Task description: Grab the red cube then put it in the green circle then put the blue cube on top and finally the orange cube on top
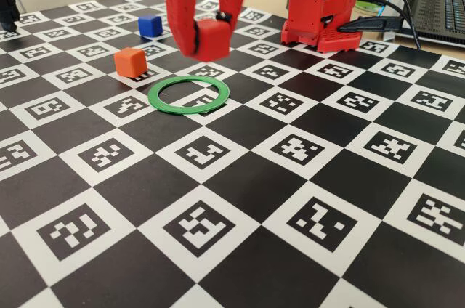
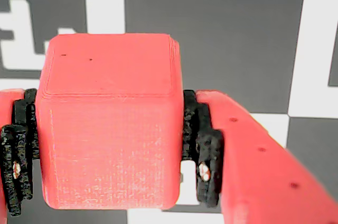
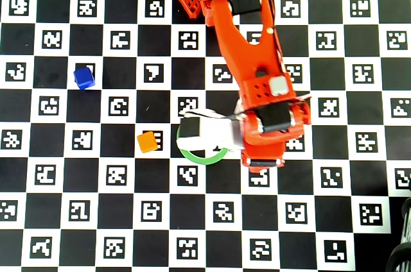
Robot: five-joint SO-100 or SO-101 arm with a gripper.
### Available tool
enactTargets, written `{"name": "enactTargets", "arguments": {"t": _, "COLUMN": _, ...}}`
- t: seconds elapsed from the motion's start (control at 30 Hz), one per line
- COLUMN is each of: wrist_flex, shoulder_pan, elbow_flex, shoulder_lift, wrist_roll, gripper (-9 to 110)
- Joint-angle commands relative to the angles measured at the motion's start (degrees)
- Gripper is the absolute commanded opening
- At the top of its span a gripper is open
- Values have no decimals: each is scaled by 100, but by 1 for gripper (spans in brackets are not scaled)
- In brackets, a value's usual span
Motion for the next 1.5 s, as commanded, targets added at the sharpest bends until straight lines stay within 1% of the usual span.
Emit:
{"name": "enactTargets", "arguments": {"t": 0.0, "wrist_flex": -97, "shoulder_pan": 439, "elbow_flex": 281, "shoulder_lift": 949, "wrist_roll": -316, "gripper": 8}}
{"name": "enactTargets", "arguments": {"t": 0.17, "wrist_flex": -633, "shoulder_pan": 791, "elbow_flex": 1230, "shoulder_lift": 1397, "wrist_roll": -677, "gripper": 8}}
{"name": "enactTargets", "arguments": {"t": 0.33, "wrist_flex": -1081, "shoulder_pan": 879, "elbow_flex": 2074, "shoulder_lift": 1679, "wrist_roll": -817, "gripper": 8}}
{"name": "enactTargets", "arguments": {"t": 0.67, "wrist_flex": -2232, "shoulder_pan": 1002, "elbow_flex": 3445, "shoulder_lift": 1652, "wrist_roll": -1002, "gripper": 8}}
{"name": "enactTargets", "arguments": {"t": 0.8, "wrist_flex": -2707, "shoulder_pan": 1090, "elbow_flex": 3762, "shoulder_lift": 1485, "wrist_roll": -1134, "gripper": 8}}
{"name": "enactTargets", "arguments": {"t": 1.03, "wrist_flex": -3190, "shoulder_pan": 1222, "elbow_flex": 4069, "shoulder_lift": 1257, "wrist_roll": -1248, "gripper": 8}}
{"name": "enactTargets", "arguments": {"t": 1.47, "wrist_flex": -3357, "shoulder_pan": 1151, "elbow_flex": 4131, "shoulder_lift": 896, "wrist_roll": -1178, "gripper": 8}}
